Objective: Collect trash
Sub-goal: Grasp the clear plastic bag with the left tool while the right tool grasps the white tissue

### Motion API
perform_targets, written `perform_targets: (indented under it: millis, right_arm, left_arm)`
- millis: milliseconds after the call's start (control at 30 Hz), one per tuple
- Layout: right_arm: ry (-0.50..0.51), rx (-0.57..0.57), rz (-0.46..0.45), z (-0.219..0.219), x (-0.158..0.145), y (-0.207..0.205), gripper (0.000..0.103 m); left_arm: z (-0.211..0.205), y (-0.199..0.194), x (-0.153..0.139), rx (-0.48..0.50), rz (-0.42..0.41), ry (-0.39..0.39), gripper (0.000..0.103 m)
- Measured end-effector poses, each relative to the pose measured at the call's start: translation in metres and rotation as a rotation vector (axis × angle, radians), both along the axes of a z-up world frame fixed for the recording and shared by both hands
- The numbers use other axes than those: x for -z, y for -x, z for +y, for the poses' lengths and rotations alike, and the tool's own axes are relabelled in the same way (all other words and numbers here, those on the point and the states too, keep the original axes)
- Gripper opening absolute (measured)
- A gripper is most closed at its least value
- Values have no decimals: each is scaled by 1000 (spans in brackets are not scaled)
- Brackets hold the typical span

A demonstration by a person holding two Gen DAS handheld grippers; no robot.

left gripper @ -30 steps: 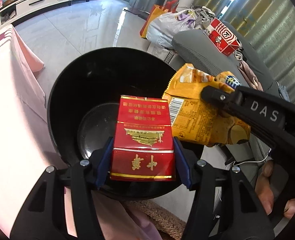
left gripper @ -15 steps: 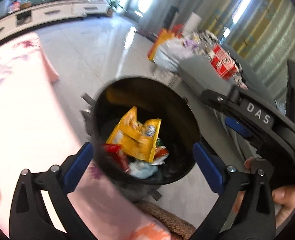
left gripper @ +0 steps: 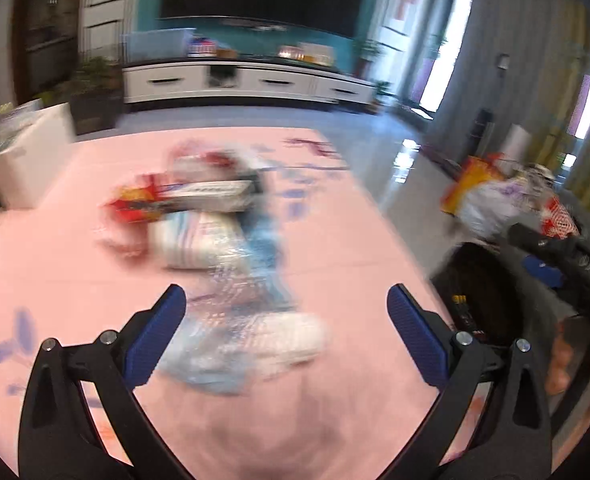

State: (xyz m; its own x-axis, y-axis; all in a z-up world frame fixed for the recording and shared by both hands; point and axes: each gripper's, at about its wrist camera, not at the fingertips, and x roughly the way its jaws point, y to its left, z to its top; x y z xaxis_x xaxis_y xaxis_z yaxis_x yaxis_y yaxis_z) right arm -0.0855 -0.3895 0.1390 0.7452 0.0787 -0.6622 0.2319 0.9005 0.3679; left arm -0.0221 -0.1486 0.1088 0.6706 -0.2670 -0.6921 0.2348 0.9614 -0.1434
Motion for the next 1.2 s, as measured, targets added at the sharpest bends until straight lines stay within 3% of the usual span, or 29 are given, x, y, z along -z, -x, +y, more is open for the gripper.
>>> perform_targets:
  millis: [133,267,400,600,767,933,1200]
  right_arm:
    - [3,-75,30,50,12,-23,95]
    - [89,-155,84,100,34,-42,95]
    - [159,-247,169,133,63,-52,87]
    - [170,-316,228,156,85,-56,70]
    - [207,-334,257,163,92,-56,60]
    - [199,-341,285,164,101,-60,58]
    - [174,-373,318,167,110,-63,46]
  left_arm:
    - [53,1,26,-77,54,-11,100]
    - [81,-4,56,-67,103,104,100]
    - [87,-16,79,-65,145,137,100]
    - [87,-25,95,-22,209,217,100]
    - [75,-30,98,-9,205,209,98]
    - [68,-33,99,3,197,186,87]
    - [59,-29,101,24,167,80,57]
